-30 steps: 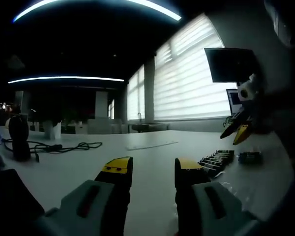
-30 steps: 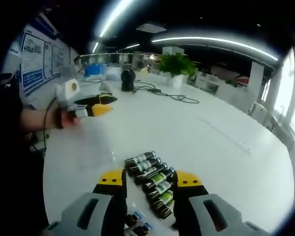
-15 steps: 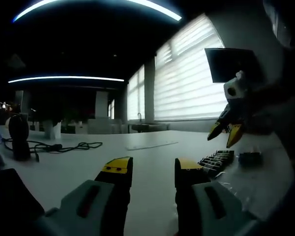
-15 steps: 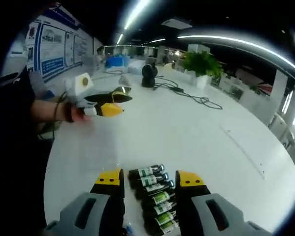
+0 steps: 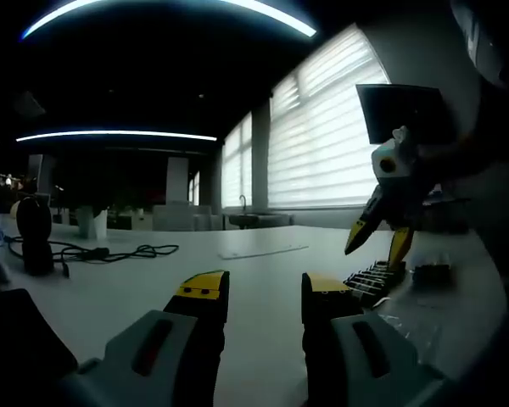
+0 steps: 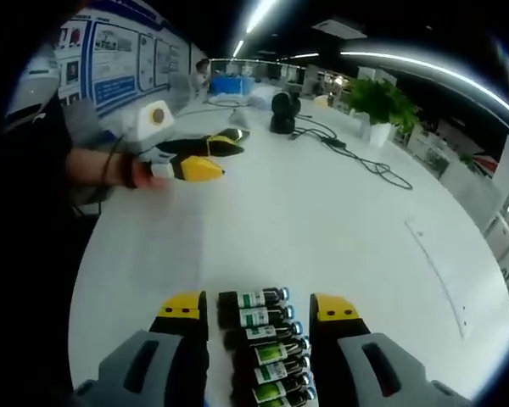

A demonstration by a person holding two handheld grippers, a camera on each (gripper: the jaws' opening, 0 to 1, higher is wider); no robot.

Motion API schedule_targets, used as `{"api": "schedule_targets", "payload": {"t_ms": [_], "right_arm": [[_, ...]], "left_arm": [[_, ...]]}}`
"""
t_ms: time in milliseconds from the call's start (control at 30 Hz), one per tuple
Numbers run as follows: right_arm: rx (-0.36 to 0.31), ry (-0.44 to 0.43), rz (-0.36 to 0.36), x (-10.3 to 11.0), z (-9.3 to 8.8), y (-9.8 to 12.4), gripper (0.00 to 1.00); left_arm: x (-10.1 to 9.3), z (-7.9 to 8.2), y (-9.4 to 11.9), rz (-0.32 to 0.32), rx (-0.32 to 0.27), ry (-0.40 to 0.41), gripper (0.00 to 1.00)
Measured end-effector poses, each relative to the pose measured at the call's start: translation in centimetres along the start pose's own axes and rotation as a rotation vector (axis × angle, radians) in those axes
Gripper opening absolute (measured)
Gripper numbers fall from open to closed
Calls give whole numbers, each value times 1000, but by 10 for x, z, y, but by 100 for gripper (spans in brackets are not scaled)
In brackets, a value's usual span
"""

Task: Grip medicine bottles put into box

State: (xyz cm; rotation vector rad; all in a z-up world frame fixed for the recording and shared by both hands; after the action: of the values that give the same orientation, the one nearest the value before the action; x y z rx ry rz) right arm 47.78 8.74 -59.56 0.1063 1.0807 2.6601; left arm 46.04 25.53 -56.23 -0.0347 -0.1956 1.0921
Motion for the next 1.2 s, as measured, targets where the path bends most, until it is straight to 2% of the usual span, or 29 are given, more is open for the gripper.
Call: {"api": "schedule_targets", "payload": {"t_ms": [200,467,933,1200], "right_arm": [[40,24,35,1,0,-15,48],[110,56,59,2,-9,-35,48],[160,66,87,5,-14,-48,44],[177,53,88,5,-19,-49,43]], "left_arm": [[2,0,0,-1,-5,5,27],[3,0,0,-4,-14,20,27],[3,2,0,-8,-28,40,27],[3,3,0,-8,-35,49,27]]}}
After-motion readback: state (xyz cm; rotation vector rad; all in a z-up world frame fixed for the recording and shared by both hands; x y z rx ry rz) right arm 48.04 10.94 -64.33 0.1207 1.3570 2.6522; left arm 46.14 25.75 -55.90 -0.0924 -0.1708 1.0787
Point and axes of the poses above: the point that each gripper's makers call its tool centre point, and the gripper's own axes: y roughly backward along the fingers, x roughly to its left, z roughly out of its top, the point moved 1 cm from there along y, roughly backward along the fingers, and after that the axes turned 7 degrees about -y, right-handed, at the moved point
